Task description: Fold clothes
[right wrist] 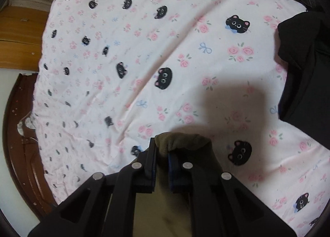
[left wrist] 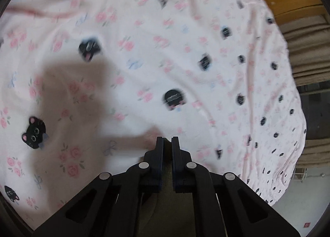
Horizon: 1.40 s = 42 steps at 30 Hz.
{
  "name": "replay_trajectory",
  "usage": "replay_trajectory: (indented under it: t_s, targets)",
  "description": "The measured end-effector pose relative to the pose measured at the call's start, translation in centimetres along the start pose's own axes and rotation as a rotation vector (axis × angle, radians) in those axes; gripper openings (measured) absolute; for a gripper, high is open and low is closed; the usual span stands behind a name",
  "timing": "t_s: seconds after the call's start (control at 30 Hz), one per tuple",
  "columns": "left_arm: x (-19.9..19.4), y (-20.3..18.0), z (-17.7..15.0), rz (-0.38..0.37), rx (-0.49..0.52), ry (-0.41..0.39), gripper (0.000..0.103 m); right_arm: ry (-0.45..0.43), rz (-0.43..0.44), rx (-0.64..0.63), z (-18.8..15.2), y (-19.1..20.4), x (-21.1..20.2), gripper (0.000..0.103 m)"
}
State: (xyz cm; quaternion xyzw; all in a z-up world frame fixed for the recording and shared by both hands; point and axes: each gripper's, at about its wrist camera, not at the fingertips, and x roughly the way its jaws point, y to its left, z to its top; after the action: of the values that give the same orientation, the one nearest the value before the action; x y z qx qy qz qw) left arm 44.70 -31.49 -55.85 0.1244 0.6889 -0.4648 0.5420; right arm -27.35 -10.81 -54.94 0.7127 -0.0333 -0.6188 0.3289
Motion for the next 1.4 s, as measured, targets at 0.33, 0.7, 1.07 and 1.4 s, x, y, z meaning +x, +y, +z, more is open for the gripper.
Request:
replay_trajectory:
  t_s: [0.33,0.7,1.07,1.4]
  targets:
    - [-5.9,2.4,-0.5,0.034,0.056,-0.13,0.006,0.019,-0.146,0.02,0.0,-4.3,-1.7,0.047]
    - [-0.3,-8.7,-14.6,-0.116,0.566,0.168,0.006,0.259,-0.12,-0.192,-6.9,-6.0,-0.3,0.061]
    - [10.1,-12.5,-16.7,-0.064,0.519,0.306,0.002,0.312,-0.043,-0.321,-7.8,-6.2,0.2,0.066]
    - [4.0,-15.4,-24.7,-0.078,0.709,0.137,0.004,0.421,-0.005,-0.479,-10.0,-5.9,0.8,0.074]
